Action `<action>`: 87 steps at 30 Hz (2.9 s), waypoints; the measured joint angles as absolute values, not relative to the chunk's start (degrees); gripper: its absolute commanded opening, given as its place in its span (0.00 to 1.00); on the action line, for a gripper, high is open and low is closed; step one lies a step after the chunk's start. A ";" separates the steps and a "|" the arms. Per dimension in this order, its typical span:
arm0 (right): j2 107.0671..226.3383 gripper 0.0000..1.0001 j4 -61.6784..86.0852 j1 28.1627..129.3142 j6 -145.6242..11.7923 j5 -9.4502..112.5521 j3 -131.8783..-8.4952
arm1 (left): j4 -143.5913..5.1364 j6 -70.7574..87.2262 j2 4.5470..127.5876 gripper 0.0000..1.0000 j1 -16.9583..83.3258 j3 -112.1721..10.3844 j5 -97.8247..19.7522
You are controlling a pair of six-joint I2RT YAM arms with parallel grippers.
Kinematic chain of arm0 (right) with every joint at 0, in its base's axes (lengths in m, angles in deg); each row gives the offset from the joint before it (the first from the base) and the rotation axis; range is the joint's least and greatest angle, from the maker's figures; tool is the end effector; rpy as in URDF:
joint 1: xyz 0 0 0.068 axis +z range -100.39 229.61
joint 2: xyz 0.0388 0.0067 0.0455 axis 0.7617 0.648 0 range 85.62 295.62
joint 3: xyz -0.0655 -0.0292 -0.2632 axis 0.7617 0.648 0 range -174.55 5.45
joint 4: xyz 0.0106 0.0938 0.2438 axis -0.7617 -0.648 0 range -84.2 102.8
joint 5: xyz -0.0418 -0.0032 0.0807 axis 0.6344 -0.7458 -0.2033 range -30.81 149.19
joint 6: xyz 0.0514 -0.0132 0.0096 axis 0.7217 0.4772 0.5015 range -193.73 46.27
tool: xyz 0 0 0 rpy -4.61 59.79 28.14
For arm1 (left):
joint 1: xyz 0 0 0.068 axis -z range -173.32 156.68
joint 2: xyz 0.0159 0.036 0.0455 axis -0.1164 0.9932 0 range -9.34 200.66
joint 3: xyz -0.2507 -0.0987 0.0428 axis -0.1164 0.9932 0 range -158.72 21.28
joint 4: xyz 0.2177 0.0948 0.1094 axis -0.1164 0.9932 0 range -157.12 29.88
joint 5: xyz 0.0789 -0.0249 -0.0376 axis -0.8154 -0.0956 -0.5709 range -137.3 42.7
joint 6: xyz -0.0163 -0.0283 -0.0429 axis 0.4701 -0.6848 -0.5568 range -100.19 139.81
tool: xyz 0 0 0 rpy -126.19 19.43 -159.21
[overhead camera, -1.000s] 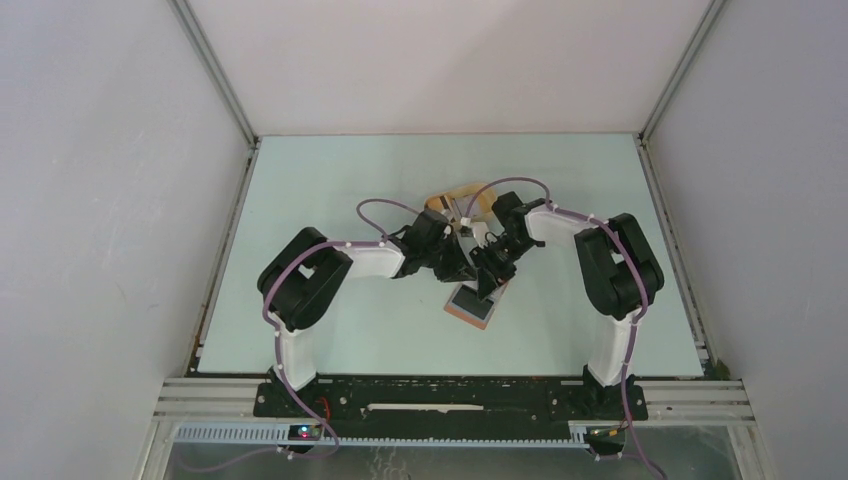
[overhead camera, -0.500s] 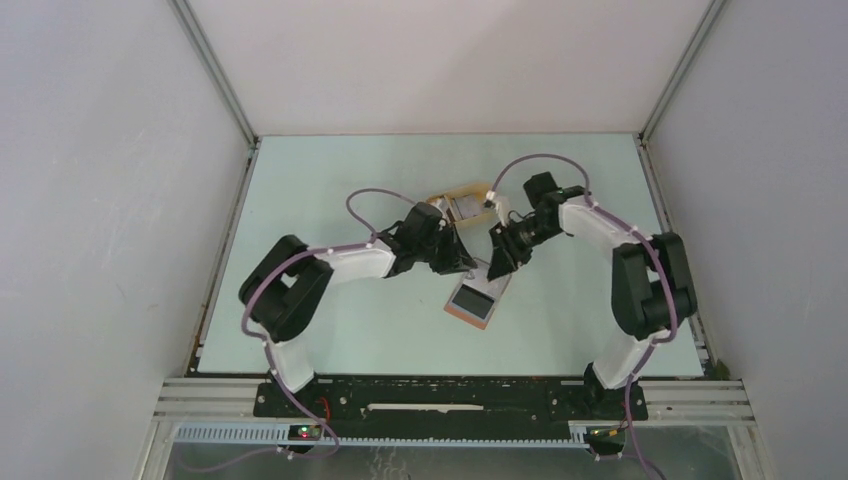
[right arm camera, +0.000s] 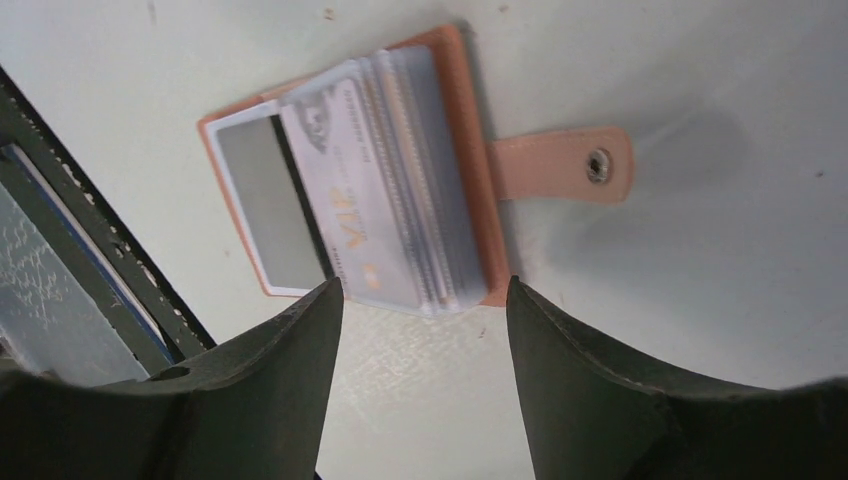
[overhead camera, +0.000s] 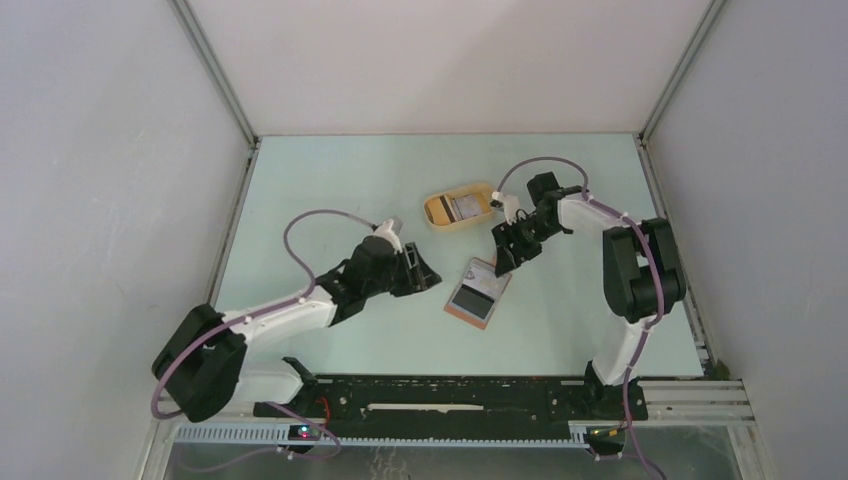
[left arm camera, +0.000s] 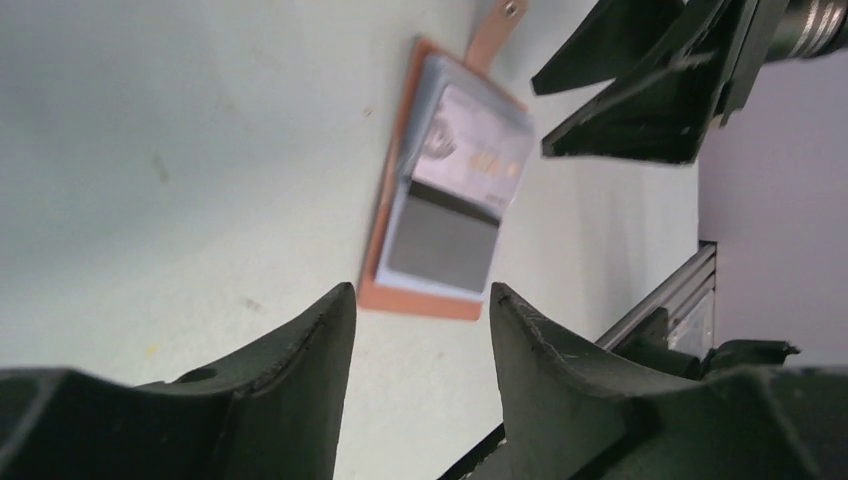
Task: Put the credit cards into the card holder
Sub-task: Insert the credit card into the card holder, then close the card holder at the center of the board.
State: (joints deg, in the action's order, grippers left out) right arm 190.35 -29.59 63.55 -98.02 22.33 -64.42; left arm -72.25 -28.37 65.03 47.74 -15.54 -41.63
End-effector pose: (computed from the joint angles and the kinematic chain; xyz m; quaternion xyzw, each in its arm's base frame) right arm 0.3298 0.1039 0.1781 -0.3419 0.8794 0.3034 0.1333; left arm 0.2027 -0.1813 0.2073 -0.0306 0.8751 -0.3686 0.3119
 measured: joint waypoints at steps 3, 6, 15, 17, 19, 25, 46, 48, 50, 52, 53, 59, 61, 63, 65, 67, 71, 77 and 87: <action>192.97 0.71 -29.86 63.33 -97.59 23.03 -65.25 | -74.28 -29.77 61.36 0.58 47.74 -8.99 -42.08; 195.88 0.72 -30.25 63.11 -97.28 23.16 -66.63 | -77.47 -31.63 59.61 0.58 47.74 -3.41 -42.13; 198.61 0.65 -33.07 62.12 -96.78 21.08 -69.47 | -85.93 -35.84 61.20 0.55 47.79 1.44 -39.22; 199.00 0.61 -33.59 62.04 -96.80 20.41 -69.62 | -86.87 -36.50 63.22 0.55 47.90 1.33 -38.28; 199.35 0.56 -34.03 61.99 -96.76 20.06 -69.62 | -87.75 -37.29 65.84 0.56 47.94 1.29 -37.12; 200.10 0.44 -34.88 62.19 -95.45 20.38 -69.62 | -91.37 -41.55 73.86 0.58 47.98 -0.46 -31.75; 201.56 0.34 -37.07 65.49 -91.18 19.79 -70.06 | -105.25 -60.54 84.24 0.46 48.03 -0.72 -26.92; 201.56 0.35 -37.13 65.58 -91.16 19.64 -70.06 | -106.21 -60.98 85.05 0.45 48.03 -1.10 -26.85; 201.56 0.36 -37.13 65.56 -91.16 19.45 -70.06 | -106.89 -61.20 85.05 0.46 48.03 -1.14 -26.50; 201.56 0.37 -37.13 65.56 -91.18 19.27 -70.06 | -107.00 -61.22 85.05 0.47 48.03 -1.77 -26.11; 201.56 0.37 -37.13 65.56 -91.21 19.20 -70.06 | -107.11 -61.24 85.03 0.48 48.03 -2.23 -26.02; 202.04 0.38 -37.20 65.56 -91.27 18.05 -70.06 | -107.46 -61.20 85.71 0.49 48.03 -7.83 -24.86; 202.24 0.38 -37.33 65.56 -91.27 17.59 -70.06 | -107.88 -61.20 86.71 0.49 48.03 -10.28 -24.38; 202.33 0.39 -37.37 65.58 -91.29 17.32 -70.06 | -107.90 -61.05 87.80 0.50 48.03 -12.59 -24.05; 202.37 0.40 -37.37 65.58 -91.31 17.15 -70.06 | -106.67 -60.54 88.98 0.50 48.03 -14.84 -23.72; 202.37 0.41 -37.35 65.53 -91.31 17.06 -70.06 | -104.88 -59.65 90.43 0.49 48.03 -17.16 -23.20; 202.37 0.43 -37.29 64.94 -91.31 16.47 -70.06 | -100.71 -57.88 94.14 0.46 48.03 -21.92 -22.74; 202.28 0.45 -36.94 63.79 -91.31 16.08 -70.04 | -89.65 -53.51 97.42 0.36 48.03 -28.31 -23.03; 196.47 0.45 -35.56 59.85 -91.88 17.57 -69.82 | -80.77 -48.46 98.19 0.21 47.94 -31.54 -24.12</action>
